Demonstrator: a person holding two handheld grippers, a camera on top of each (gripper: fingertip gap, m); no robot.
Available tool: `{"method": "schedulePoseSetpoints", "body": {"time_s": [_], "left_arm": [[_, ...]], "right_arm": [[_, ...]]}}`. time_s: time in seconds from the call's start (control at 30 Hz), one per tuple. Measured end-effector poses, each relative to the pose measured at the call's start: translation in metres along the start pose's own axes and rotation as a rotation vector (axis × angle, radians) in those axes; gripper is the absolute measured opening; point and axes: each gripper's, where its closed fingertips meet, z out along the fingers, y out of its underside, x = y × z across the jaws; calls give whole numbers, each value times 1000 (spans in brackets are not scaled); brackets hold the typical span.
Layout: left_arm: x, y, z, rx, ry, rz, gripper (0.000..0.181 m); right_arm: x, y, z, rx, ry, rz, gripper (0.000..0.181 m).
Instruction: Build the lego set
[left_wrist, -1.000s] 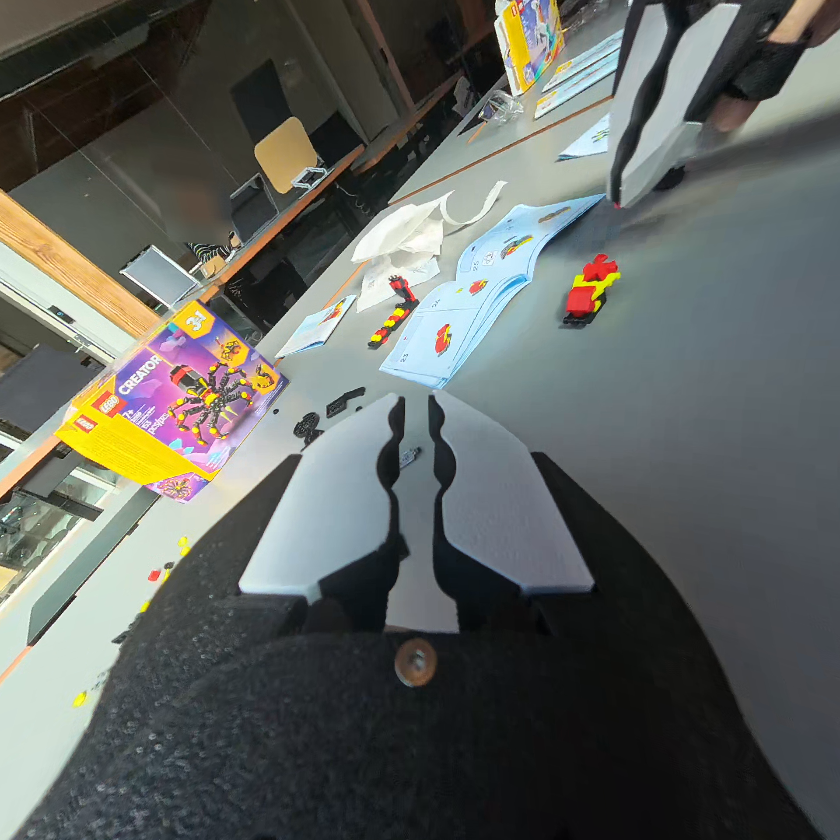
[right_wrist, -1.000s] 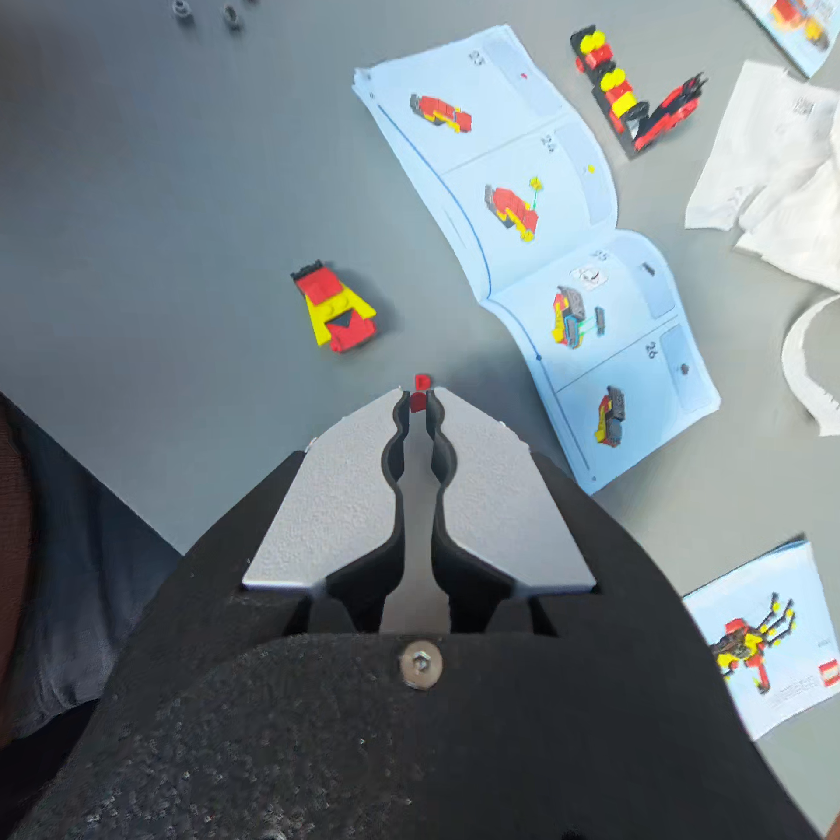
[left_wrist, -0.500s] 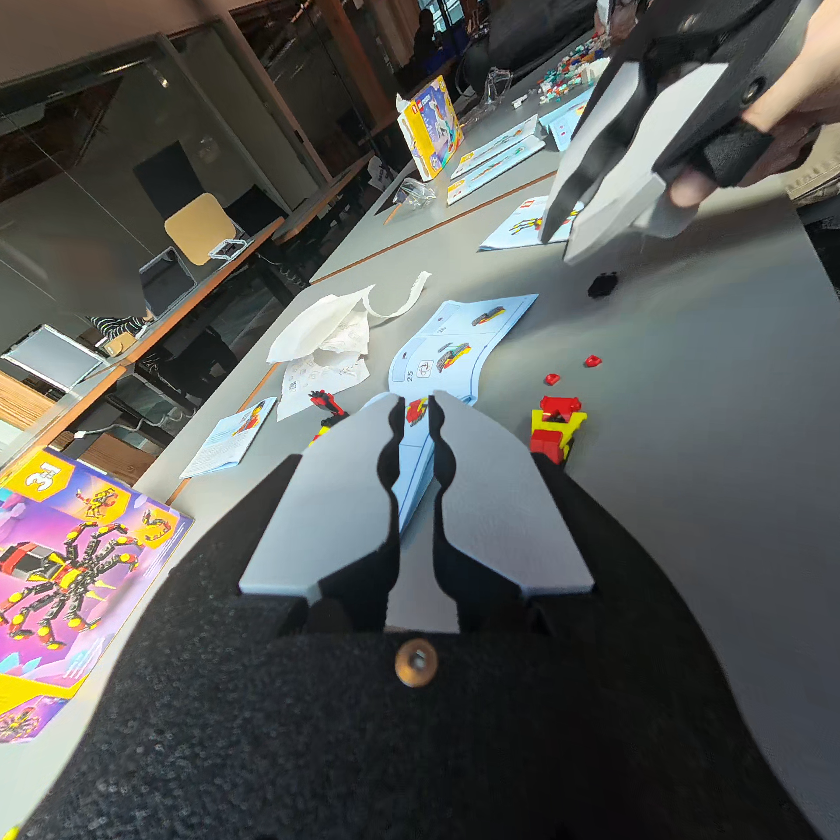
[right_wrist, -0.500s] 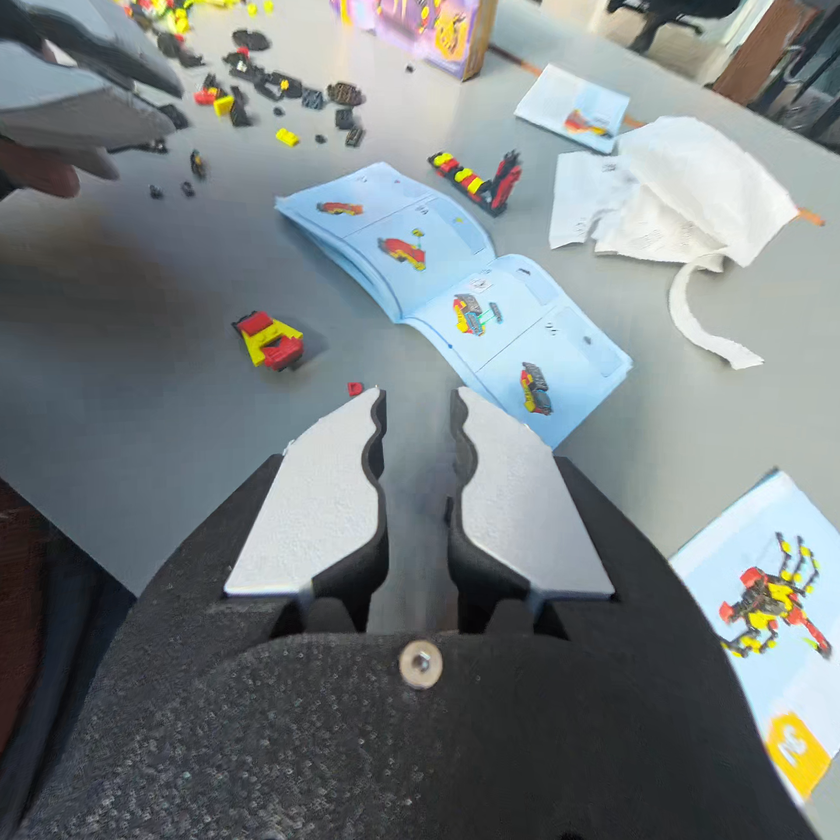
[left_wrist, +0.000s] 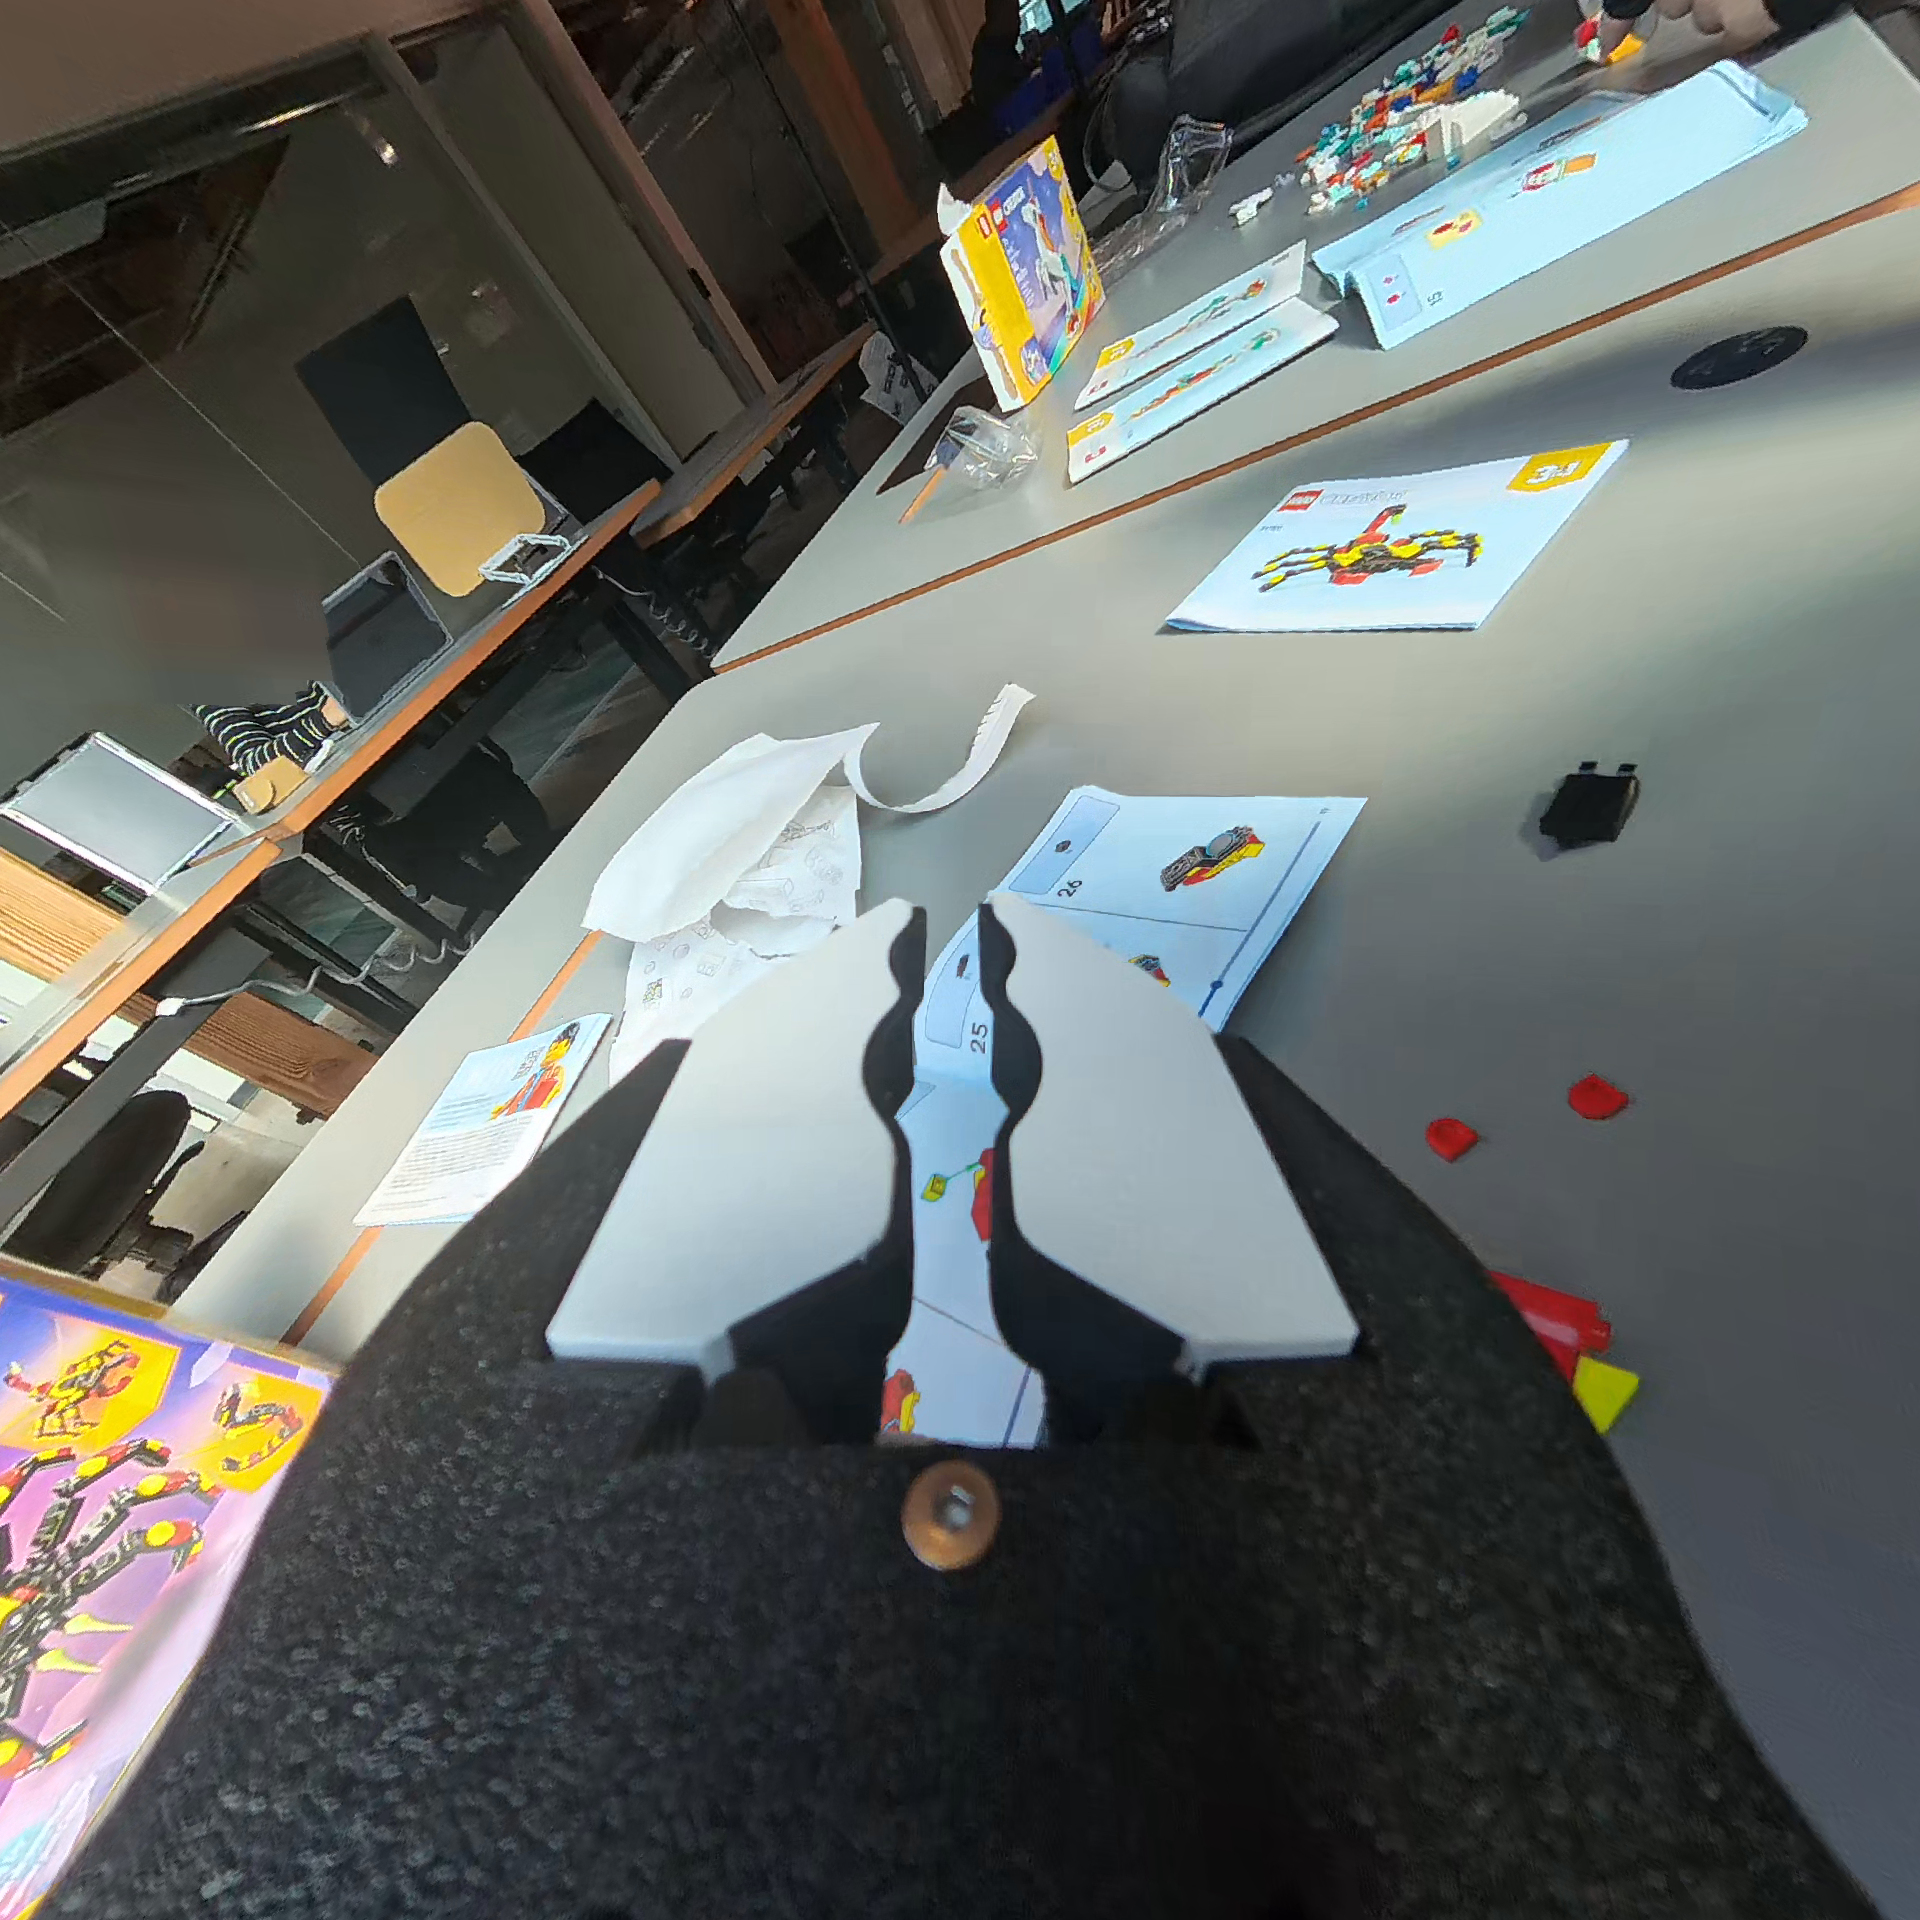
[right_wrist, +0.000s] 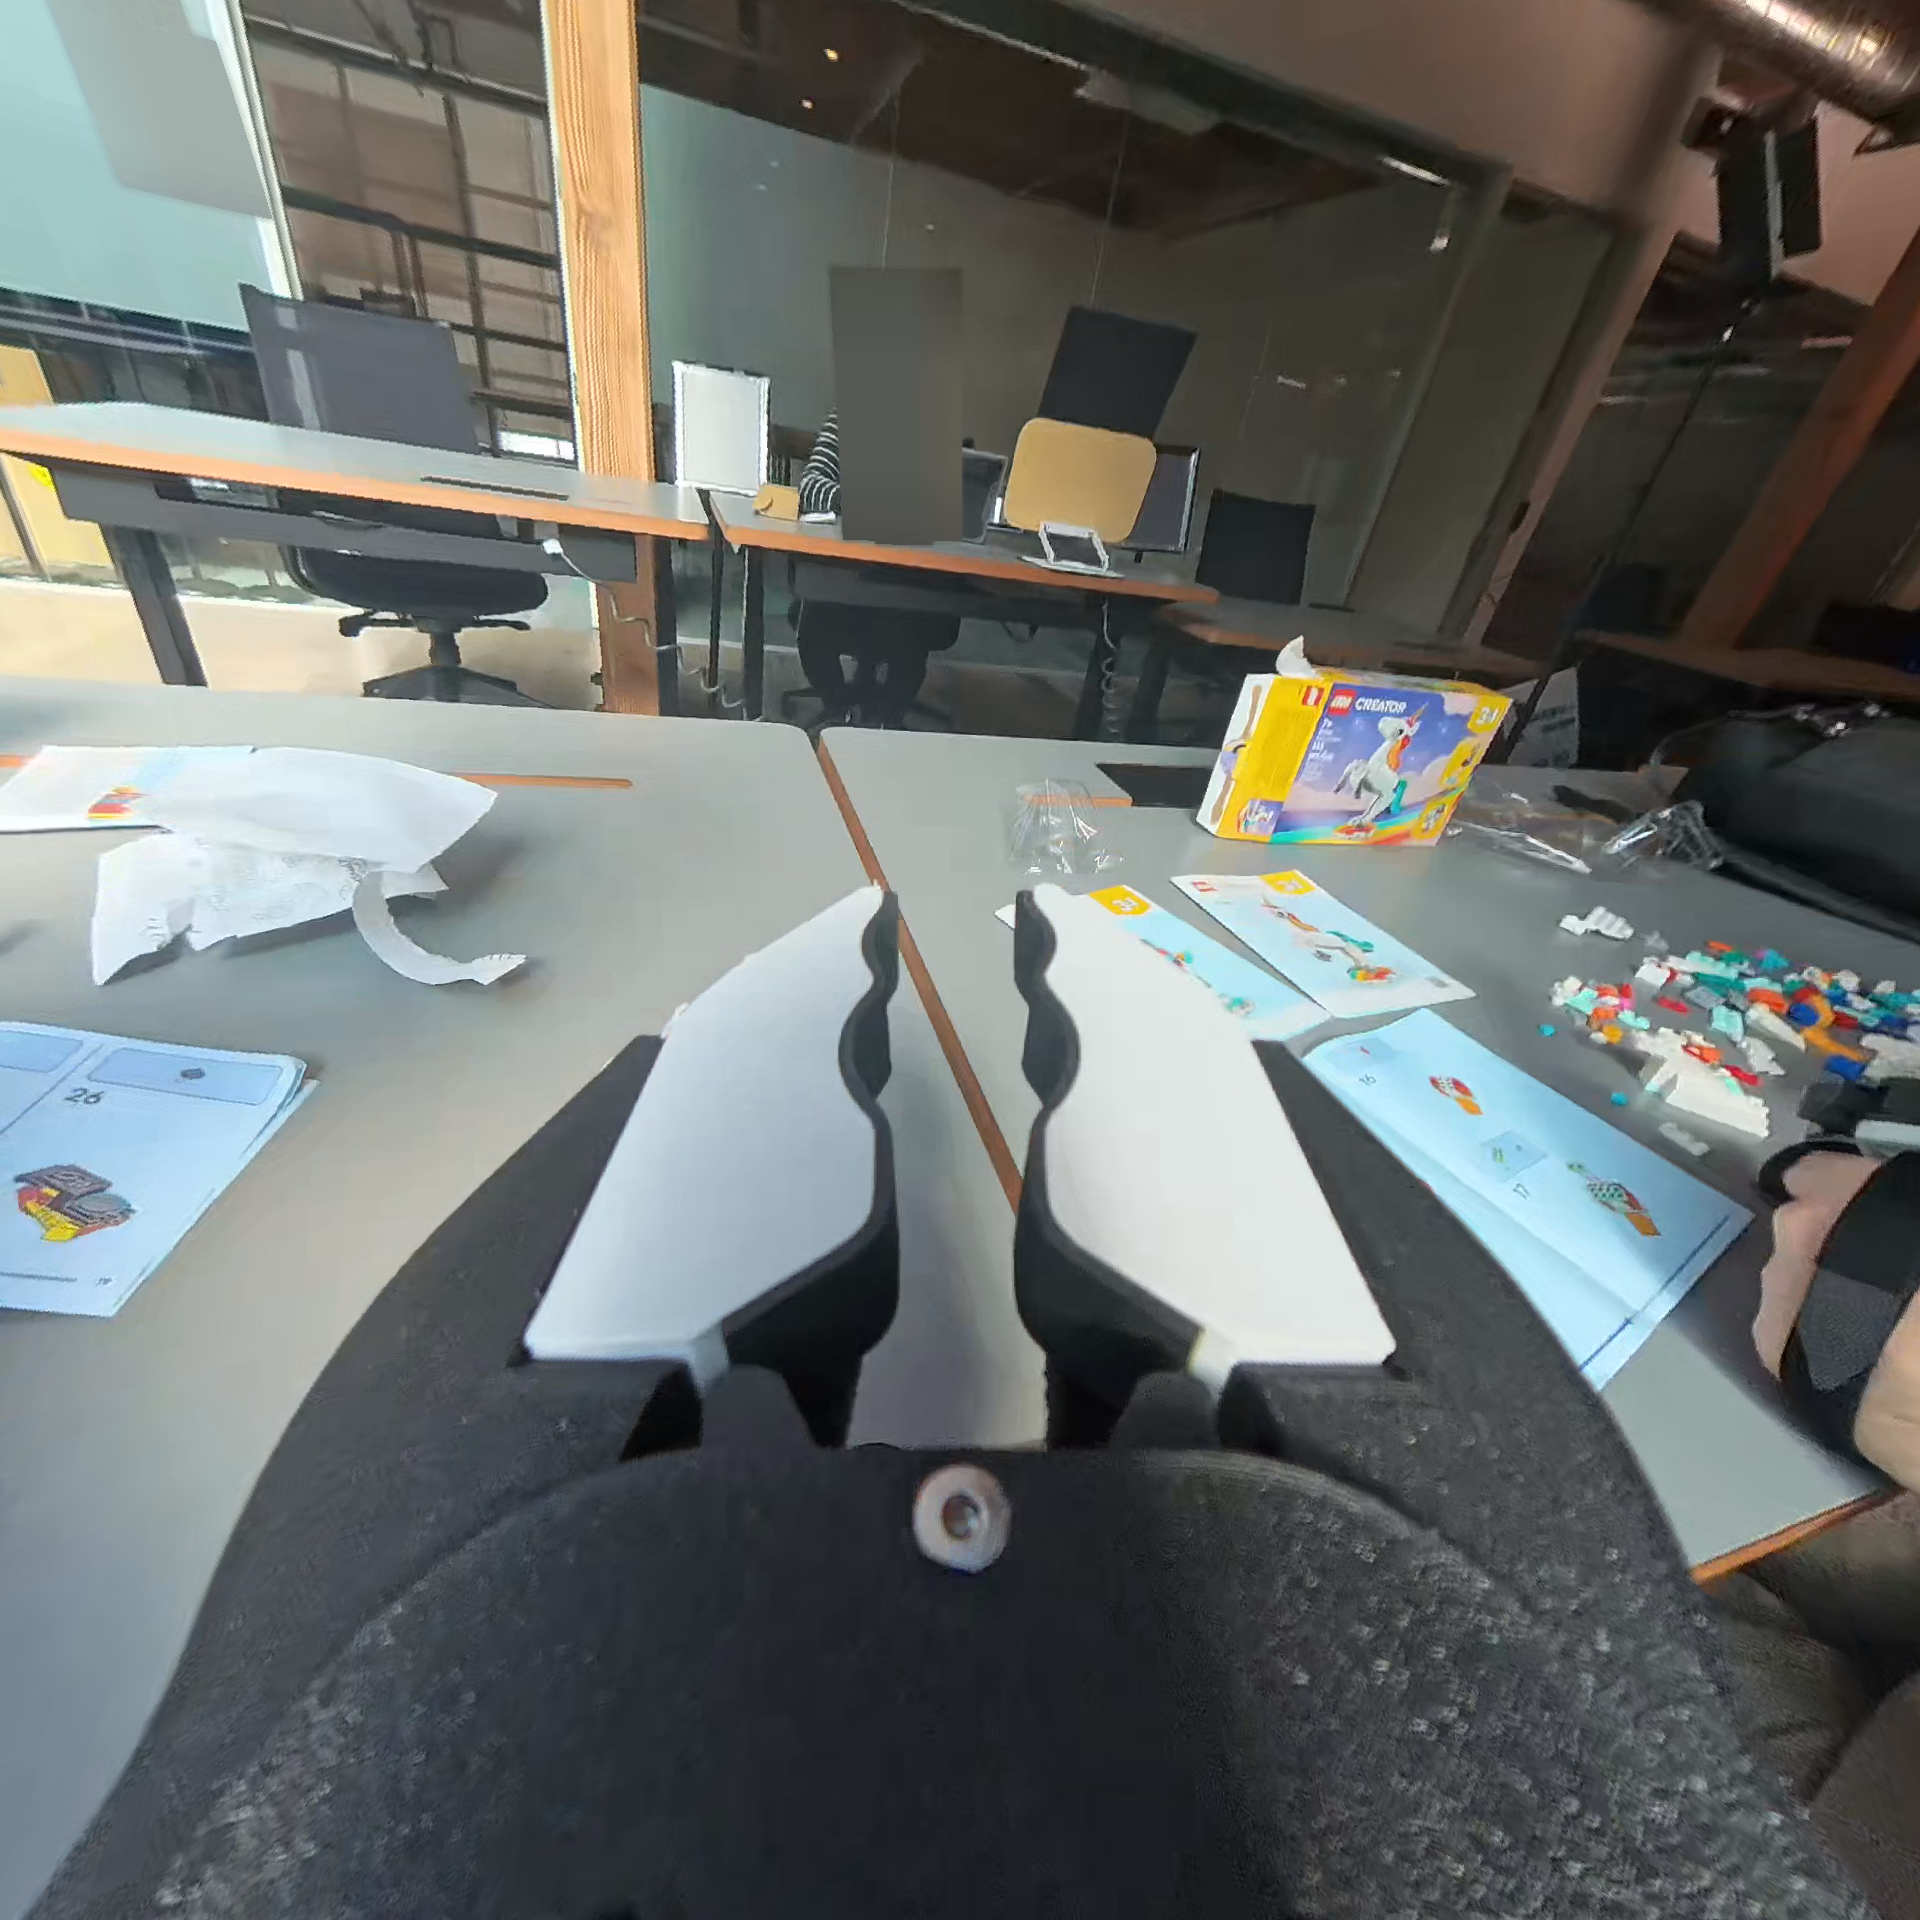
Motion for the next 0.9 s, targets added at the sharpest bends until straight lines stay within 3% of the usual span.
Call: {"method": "schedulePoseSetpoints", "body": {"time_s": [0.07,0.17,0.3,0.43,0.5,0.6,0.63,0.73,0.9], "left_arm": [[5,-3,11,-9,18,0,9],[10,-10,21,-8,22,-1,9],[9,-9,18,-32,-21,14,10],[7,-1,1,-71,-40,9,10],[10,4,-11,-124,-12,28,10],[27,5,-36,-135,98,41,10],[34,6,-43,-134,149,33,10],[55,9,-62,-121,280,6,10],[59,24,-67,-147,293,-6,11]], "right_arm": [[6,-2,-3,65,11,18,15],[9,14,1,13,-1,48,18],[-14,27,10,-15,-105,89,19],[-106,27,8,8,-422,139,21],[-161,36,-6,-54,-638,30,16],[-229,65,-52,-164,-1047,-218,13],[-244,73,-64,-163,-1121,-303,12],[-282,85,-85,-199,-1272,-448,8],[-312,118,-74,-368,-1279,-630,10]]}}
